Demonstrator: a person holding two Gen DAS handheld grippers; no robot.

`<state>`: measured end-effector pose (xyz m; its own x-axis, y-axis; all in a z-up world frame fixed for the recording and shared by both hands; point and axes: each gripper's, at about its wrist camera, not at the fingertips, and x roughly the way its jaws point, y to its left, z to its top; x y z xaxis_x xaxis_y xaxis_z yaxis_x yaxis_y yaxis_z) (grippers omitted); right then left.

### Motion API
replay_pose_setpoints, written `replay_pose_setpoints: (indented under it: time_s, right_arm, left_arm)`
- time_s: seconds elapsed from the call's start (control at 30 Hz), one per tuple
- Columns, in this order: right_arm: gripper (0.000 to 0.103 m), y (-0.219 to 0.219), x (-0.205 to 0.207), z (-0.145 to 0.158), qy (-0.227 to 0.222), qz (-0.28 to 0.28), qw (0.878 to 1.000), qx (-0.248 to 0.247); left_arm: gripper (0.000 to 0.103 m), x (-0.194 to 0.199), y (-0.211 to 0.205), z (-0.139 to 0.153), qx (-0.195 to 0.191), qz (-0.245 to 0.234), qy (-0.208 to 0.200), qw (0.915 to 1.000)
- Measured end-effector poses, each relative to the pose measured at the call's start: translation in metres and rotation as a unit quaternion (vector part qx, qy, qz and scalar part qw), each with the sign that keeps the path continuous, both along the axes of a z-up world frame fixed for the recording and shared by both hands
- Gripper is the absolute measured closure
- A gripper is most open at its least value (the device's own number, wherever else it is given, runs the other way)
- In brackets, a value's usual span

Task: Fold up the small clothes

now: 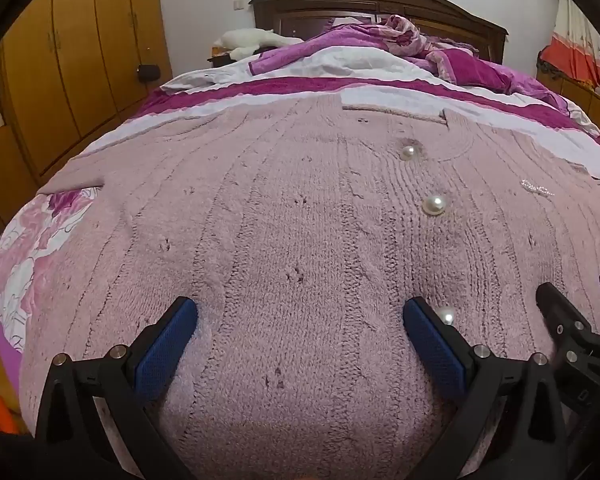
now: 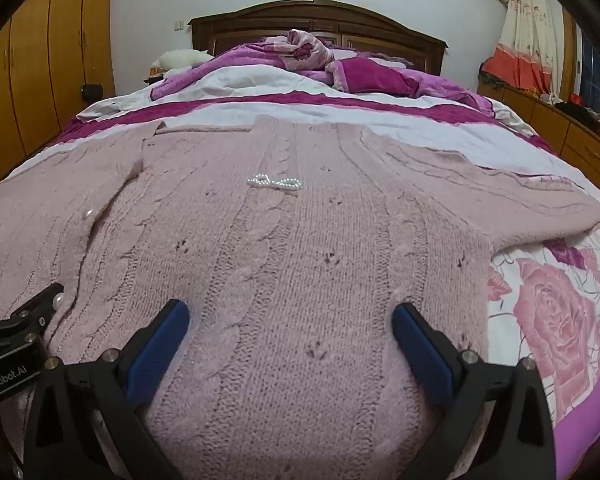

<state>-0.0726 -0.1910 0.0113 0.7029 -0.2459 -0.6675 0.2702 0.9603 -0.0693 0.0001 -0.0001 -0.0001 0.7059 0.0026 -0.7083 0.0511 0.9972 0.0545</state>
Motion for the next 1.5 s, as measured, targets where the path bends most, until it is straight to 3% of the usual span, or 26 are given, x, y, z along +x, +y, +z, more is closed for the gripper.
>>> replay_pose_setpoints:
  time_s: [1.5]
  right_arm:
    - [0.000,0.0002,0.0009,-0.0014,0.001,0.000,1.000,-0.003]
  left_arm:
    - [0.016,-0.0006,0.0039,0.0010,-0.012,-0.005,-0.001,0.9999]
